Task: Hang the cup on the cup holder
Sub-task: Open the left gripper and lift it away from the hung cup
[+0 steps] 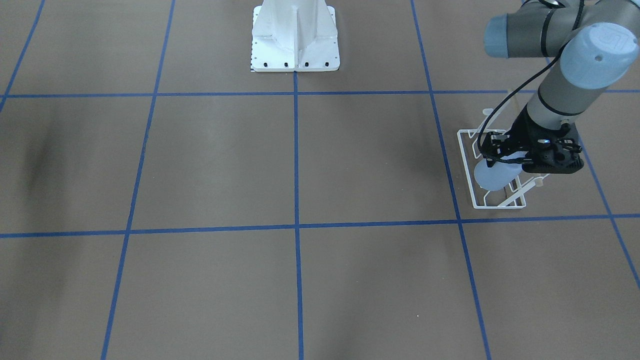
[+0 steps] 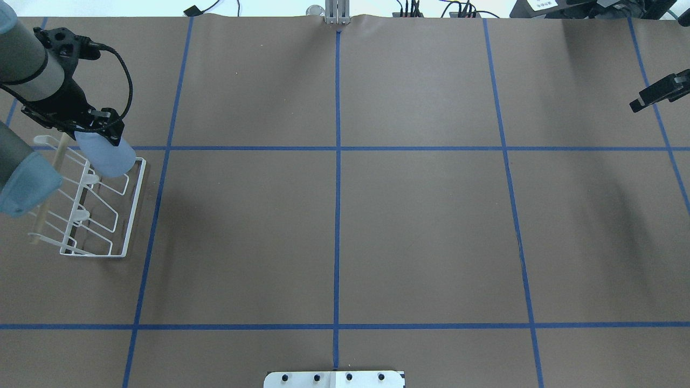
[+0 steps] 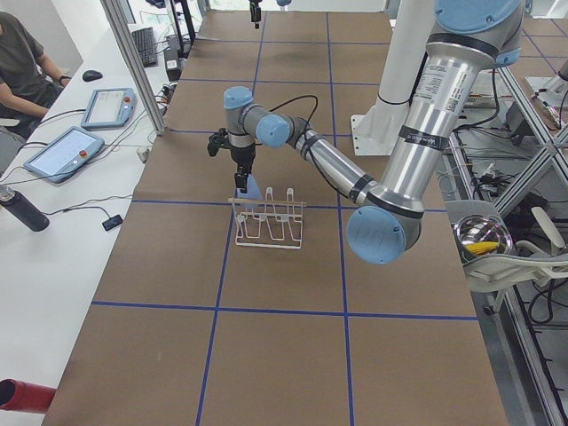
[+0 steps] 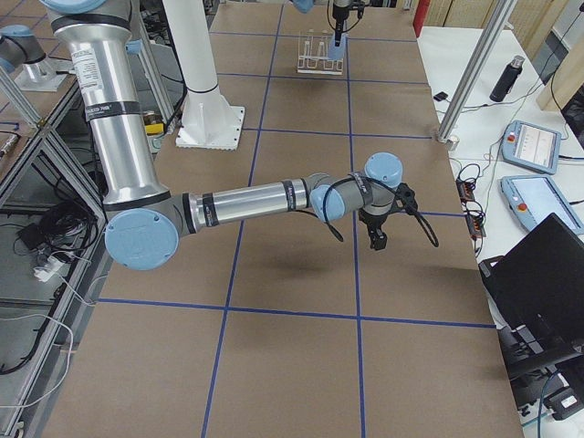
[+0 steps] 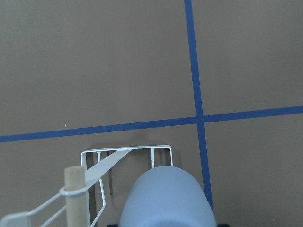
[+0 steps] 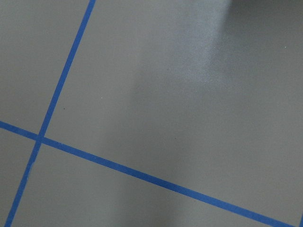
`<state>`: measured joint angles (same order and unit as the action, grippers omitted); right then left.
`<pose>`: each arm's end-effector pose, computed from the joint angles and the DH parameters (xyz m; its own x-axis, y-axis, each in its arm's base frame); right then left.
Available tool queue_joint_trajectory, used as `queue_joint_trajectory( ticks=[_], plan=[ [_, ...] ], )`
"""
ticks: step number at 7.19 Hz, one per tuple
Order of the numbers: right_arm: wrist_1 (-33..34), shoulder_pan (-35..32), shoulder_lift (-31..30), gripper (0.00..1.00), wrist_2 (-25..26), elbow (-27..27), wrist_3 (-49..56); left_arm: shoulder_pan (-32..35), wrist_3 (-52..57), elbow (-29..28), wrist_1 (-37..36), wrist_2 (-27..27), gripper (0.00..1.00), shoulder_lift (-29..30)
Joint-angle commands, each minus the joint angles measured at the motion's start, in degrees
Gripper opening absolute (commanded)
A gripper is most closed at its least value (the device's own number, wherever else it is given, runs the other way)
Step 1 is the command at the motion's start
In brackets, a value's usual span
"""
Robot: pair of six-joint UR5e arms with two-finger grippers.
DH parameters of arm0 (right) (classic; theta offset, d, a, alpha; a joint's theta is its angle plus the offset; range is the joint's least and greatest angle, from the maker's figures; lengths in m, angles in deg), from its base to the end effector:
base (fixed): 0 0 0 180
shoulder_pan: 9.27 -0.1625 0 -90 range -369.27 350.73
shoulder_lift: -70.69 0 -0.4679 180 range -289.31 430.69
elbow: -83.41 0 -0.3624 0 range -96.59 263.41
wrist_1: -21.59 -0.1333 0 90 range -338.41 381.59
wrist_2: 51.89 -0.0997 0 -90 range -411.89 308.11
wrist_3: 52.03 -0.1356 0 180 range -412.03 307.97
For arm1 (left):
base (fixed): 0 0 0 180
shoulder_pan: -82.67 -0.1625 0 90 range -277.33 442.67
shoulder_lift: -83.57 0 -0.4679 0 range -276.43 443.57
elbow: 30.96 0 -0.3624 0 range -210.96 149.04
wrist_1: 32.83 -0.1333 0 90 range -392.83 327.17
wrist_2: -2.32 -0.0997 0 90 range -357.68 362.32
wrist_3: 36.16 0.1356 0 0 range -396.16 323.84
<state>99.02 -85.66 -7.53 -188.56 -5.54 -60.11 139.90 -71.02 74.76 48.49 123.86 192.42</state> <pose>-0.1028 -0.5718 0.5991 0.6237 -0.3113 0.7171 0.1298 0.9458 0.2977 0.2668 -0.5296 0.4601 0.7649 0.1037 -0.6357 -0.0606 0.9942 0.0893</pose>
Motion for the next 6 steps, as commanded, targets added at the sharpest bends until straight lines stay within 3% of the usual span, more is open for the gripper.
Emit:
queue_joint_trajectory(
  ticks=[1,3,5,6],
  plan=[
    [0.1,0.0,0.0,1.0,0.0,0.0,0.0,0.0,0.0,-0.2,0.8,0.5,0.98,-0.2],
    [0.0,0.0,0.0,1.0,0.0,-0.3,0.0,0.3,0.2,0.4,1.7,0.5,0.98,0.0],
    [2.3,-0.2,0.9,1.0,-0.5,-1.4,-0.4,5.9,5.6,1.9,1.8,4.0,0.98,-0.3],
    [9.9,0.1,2.1,1.0,-0.5,-4.4,-0.3,9.1,14.2,2.6,1.8,4.5,0.98,-2.8]
  ],
)
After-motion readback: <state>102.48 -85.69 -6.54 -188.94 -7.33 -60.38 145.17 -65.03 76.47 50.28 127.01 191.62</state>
